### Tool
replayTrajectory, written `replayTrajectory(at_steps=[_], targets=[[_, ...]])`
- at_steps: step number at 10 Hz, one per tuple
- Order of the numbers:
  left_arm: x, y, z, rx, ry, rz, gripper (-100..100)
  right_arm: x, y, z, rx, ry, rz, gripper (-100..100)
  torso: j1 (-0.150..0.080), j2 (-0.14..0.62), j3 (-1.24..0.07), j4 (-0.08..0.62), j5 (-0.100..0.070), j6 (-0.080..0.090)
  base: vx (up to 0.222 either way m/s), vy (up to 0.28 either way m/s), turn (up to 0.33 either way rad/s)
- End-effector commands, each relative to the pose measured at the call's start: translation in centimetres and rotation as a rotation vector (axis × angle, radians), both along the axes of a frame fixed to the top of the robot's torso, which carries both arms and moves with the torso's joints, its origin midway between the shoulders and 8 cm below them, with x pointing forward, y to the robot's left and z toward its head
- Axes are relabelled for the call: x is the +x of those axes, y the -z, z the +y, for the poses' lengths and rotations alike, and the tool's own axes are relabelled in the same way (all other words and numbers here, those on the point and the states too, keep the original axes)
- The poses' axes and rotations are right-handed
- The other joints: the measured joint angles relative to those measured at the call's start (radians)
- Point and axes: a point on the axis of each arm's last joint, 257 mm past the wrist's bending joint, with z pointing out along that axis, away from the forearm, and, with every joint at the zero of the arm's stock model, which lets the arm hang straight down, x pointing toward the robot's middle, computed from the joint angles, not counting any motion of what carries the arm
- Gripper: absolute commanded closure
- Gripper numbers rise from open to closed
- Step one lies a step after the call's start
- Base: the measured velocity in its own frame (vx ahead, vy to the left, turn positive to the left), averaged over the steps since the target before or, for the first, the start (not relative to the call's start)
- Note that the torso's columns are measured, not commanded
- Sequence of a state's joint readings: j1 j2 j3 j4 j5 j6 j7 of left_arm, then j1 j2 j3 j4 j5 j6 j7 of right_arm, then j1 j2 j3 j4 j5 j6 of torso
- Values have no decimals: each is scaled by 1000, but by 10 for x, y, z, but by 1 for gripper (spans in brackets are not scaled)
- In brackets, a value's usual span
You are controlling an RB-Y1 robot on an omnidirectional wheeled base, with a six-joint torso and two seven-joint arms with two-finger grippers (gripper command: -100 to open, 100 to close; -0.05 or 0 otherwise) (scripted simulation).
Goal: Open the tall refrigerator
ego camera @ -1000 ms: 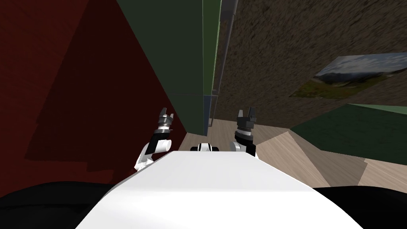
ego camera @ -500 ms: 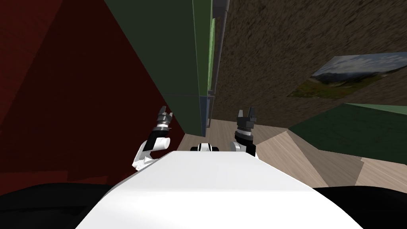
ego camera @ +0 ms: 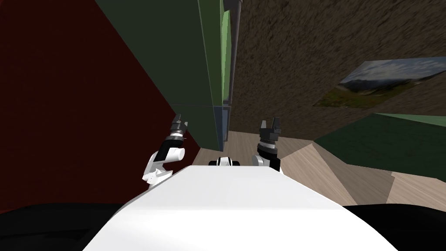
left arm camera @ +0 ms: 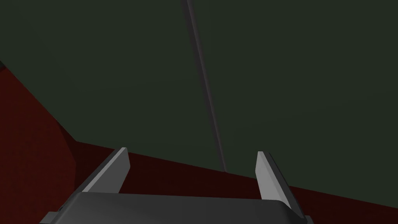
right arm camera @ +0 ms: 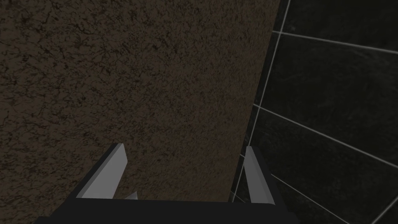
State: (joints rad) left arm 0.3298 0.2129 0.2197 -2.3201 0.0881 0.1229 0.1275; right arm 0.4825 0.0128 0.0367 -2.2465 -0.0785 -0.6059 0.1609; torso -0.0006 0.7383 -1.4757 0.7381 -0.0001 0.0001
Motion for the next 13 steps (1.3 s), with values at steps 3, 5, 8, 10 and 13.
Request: replayTrajectory(at_steps=[3, 5, 8, 10, 13], targets=[[8, -2, 9, -8, -23, 48, -100, 0, 0, 0, 0, 0, 0, 0, 0, 1, 1, 0, 0, 0, 33, -58, -17], [11, -6, 13, -12, -34, 65, -100, 0, 0, 0, 0, 0, 0, 0, -1, -2, -1, -1, 0, 0, 67, -81, -24], [14, -10, 17, -19, -44, 84, -100, 0, 0, 0, 0, 0, 0, 0, 1, 0, 0, 0, 0, 0, 55, -72, -13], [17, -13, 21, -28, -53, 103, -100, 0, 0, 0, 0, 0, 0, 0, 1, 0, 0, 0, 1, 0, 48, -60, -24], [22, -24, 25, -44, -59, 117, -100, 0, 0, 0, 0, 0, 0, 0, 0, -1, -1, 0, 0, 0, 58, -86, -19]])
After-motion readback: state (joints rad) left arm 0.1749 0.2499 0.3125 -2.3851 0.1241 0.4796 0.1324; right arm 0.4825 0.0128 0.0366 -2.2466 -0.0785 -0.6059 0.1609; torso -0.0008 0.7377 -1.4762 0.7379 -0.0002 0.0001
